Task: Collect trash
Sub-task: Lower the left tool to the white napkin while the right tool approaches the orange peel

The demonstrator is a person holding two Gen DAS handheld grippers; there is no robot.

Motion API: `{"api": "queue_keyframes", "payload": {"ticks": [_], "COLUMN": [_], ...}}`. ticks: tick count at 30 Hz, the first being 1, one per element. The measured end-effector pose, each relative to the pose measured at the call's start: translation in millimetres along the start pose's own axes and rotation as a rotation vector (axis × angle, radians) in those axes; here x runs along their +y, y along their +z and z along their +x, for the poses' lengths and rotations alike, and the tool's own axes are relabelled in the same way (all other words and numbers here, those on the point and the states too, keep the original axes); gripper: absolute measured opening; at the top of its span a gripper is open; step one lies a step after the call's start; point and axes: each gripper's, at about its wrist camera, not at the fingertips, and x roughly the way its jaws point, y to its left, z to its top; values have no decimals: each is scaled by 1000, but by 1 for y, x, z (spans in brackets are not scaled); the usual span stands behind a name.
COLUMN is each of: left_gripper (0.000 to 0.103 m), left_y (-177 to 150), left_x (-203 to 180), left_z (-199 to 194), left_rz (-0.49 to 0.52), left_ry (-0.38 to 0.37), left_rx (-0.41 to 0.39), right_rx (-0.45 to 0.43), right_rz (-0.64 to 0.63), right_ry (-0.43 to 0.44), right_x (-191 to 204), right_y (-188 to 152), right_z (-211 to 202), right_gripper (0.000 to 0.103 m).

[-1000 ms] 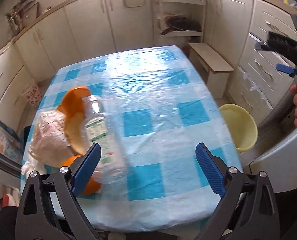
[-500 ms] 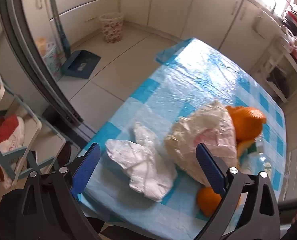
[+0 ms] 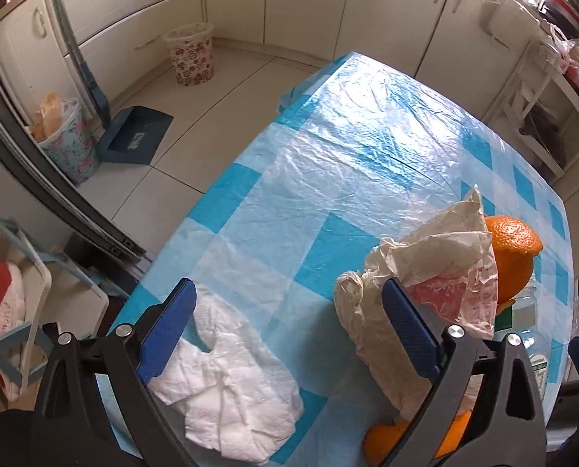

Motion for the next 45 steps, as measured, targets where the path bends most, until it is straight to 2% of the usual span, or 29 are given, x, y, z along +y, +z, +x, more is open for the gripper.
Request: {"api": "queue_keyframes", "payload": {"ticks": [5, 8, 12, 14, 18, 23, 29, 35, 39, 45], "left_gripper": [92, 92, 92, 92, 92, 92, 92, 92, 92, 75], "left_y": [7, 11, 8, 7, 14, 15, -16, -39, -46, -52], "left_x": [-32, -57, -83, -88, -63, 9, 56, 54, 43, 16], "left_z": [7, 10, 11, 6, -16, -50, -47, -21, -11, -13], "left_rz": [68, 122, 192, 225, 201, 136, 142, 172, 203, 270], "left_ry": [-44, -85, -182, -195, -164, -58, 16, 40, -3, -70], "left_rx": [1, 7, 39, 42, 14, -37, 7, 79, 111, 100], "right_rx": [0, 7, 25, 34, 14, -44, -60, -49, -48, -33], "right_rz": [69, 63, 24, 29, 101, 148, 187, 269, 305, 322], "right_ry": [-20, -33, -74, -79, -31, -11, 15, 35, 41, 67], "right_x": [-23, -22, -23, -29, -44, -52, -56, -70, -80, -86], "right_y": [7, 8, 8, 7, 8, 14, 21, 20, 21, 29], "right_z": [7, 7, 10, 13, 5, -11, -15, -13, -13, -7], "right_gripper": [96, 96, 96, 96, 96, 96, 96, 96, 96, 96]}}
